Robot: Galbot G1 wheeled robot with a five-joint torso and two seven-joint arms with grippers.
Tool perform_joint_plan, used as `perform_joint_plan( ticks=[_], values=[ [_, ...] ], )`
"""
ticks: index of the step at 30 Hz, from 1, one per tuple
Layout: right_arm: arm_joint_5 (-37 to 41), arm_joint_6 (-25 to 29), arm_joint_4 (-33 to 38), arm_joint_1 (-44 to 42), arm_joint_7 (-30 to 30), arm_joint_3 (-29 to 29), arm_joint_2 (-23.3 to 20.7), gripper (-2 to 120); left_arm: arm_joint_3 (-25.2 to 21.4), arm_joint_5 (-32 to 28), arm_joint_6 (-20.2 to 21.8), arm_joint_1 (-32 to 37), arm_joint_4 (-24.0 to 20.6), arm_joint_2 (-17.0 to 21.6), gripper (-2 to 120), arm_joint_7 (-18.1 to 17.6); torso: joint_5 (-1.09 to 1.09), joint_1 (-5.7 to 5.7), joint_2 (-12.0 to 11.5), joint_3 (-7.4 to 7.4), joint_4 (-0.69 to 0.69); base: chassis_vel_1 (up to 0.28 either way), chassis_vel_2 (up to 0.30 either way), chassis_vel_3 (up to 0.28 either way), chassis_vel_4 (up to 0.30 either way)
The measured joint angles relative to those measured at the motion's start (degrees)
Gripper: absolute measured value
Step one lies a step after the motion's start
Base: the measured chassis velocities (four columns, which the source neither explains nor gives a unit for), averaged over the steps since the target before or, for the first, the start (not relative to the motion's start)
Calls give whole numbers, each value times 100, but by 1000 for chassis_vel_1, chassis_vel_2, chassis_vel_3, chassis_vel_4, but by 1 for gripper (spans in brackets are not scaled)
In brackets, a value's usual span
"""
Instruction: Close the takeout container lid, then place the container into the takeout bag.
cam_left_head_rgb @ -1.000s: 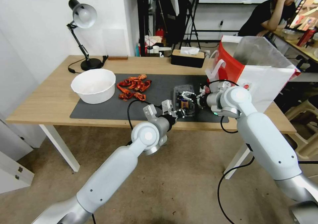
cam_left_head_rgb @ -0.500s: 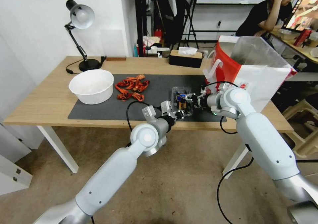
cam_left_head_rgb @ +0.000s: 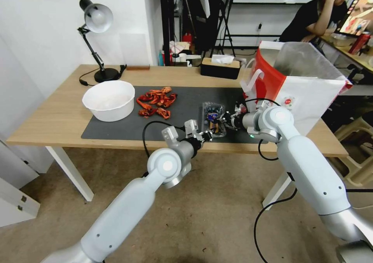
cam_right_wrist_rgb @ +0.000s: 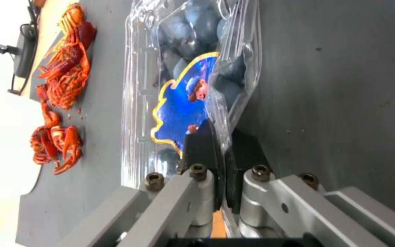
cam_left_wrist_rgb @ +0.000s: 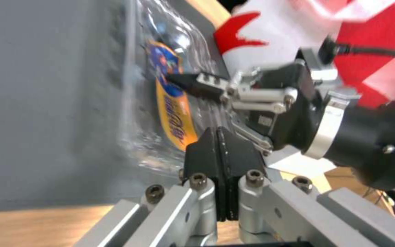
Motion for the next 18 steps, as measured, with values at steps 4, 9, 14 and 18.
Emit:
perform_joint_plan(
  ticks=[4,9,14,18],
  values=[
    [-27,0,19,-16,-49,6,0,0,-234,48,-37,286,-260,159,0,32,-3,-1,1,-1,-1,0,0,0,0],
    [-47,-1,44,-36,-115,37,28,0,-763,385,-153,924,-722,398,0,216,-2,-2,2,-1,-2,0,0,0,0],
    [-49,-3,113,-93,-153,105,18,0,-1070,1397,-428,1606,-937,632,0,586,-2,-3,3,-2,3,0,0,0,0],
    [-41,-6,497,-545,-120,534,-245,0,-976,2351,-719,1651,-853,760,0,903,-4,-3,4,-2,-9,0,0,0,0]
  ],
)
